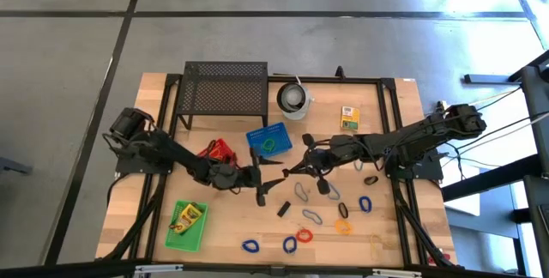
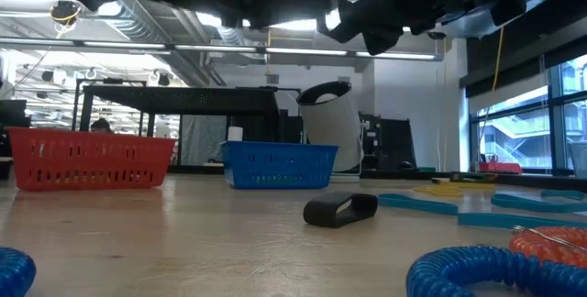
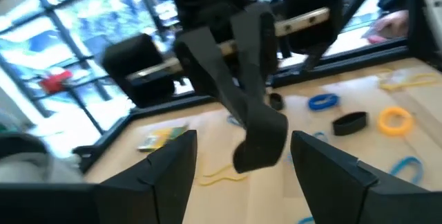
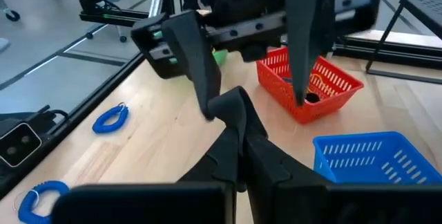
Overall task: Pick & Place Office Desk Supplies
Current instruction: Put the black rubber band into the red bin
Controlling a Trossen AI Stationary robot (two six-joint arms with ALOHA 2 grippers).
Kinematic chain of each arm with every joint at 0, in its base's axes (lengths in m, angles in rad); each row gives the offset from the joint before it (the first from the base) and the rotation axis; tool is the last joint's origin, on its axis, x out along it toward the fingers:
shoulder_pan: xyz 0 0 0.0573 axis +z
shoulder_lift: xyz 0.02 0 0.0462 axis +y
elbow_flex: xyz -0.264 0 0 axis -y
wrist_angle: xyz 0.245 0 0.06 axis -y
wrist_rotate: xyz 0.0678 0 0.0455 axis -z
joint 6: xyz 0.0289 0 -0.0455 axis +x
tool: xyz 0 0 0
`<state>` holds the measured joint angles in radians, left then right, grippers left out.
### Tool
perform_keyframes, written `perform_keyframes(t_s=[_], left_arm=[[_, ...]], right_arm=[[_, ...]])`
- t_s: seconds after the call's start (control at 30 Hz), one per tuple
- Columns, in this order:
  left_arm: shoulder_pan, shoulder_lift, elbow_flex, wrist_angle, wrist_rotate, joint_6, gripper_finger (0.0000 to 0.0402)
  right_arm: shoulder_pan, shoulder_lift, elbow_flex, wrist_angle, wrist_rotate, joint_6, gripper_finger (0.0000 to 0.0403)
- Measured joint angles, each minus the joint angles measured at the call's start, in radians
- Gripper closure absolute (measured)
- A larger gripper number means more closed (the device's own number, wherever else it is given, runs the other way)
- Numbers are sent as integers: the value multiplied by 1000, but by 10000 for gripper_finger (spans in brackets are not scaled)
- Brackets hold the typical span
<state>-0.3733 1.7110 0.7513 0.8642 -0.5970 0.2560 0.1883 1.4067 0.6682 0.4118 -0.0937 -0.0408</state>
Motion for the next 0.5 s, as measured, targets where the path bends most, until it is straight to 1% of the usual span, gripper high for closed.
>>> perform_keyframes(t_s=[0.1,0.17,0.33,0.5], left_arm=[[21,11,0,-2,76,-30,174],[27,12,0,1,81,-33,174],[29,11,0,1,-8,-41,191],[31,11,0,0,-13,-79,230]], right_arm=[[2,0,0,0,0,3,389],[3,0,0,0,0,3,389],[4,0,0,0,0,3,389],[12,0,1,0,0,0,389]])
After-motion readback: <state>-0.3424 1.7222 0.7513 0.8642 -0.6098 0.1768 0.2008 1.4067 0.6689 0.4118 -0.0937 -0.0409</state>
